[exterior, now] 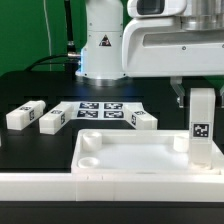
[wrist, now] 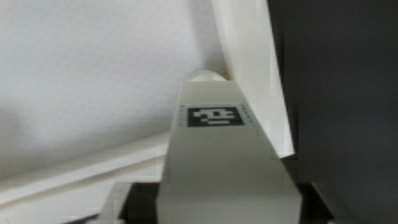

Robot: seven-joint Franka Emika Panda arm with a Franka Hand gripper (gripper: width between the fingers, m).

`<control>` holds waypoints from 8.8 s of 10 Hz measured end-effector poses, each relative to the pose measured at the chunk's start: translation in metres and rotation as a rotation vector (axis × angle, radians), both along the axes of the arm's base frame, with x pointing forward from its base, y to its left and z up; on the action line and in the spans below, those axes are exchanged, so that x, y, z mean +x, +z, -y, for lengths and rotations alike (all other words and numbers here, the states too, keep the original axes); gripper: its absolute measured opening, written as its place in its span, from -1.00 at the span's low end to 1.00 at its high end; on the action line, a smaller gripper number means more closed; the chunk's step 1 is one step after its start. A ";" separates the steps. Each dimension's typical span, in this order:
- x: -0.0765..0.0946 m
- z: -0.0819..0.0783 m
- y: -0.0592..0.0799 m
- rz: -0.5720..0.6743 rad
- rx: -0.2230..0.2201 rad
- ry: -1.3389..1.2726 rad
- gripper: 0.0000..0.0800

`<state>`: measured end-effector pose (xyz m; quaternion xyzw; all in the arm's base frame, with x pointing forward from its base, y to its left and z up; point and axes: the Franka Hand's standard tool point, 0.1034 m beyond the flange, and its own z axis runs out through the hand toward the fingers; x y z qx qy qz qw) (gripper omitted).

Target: Assemble desk

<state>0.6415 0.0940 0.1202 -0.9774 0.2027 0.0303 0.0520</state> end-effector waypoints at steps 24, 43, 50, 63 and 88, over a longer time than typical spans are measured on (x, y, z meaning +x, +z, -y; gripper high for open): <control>0.005 -0.004 0.002 0.110 -0.003 0.827 0.62; 0.004 0.005 -0.001 0.023 -0.005 -0.227 -0.28; 0.003 0.003 -0.001 -0.001 -0.014 -0.365 0.16; 0.000 -0.004 -0.002 0.103 -0.014 0.703 0.62; 0.000 -0.001 -0.006 -0.015 0.001 -0.436 -0.27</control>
Offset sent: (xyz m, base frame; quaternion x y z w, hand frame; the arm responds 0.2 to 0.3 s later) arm -0.0001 0.0004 -0.0021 -0.0059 0.0047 0.2003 0.9797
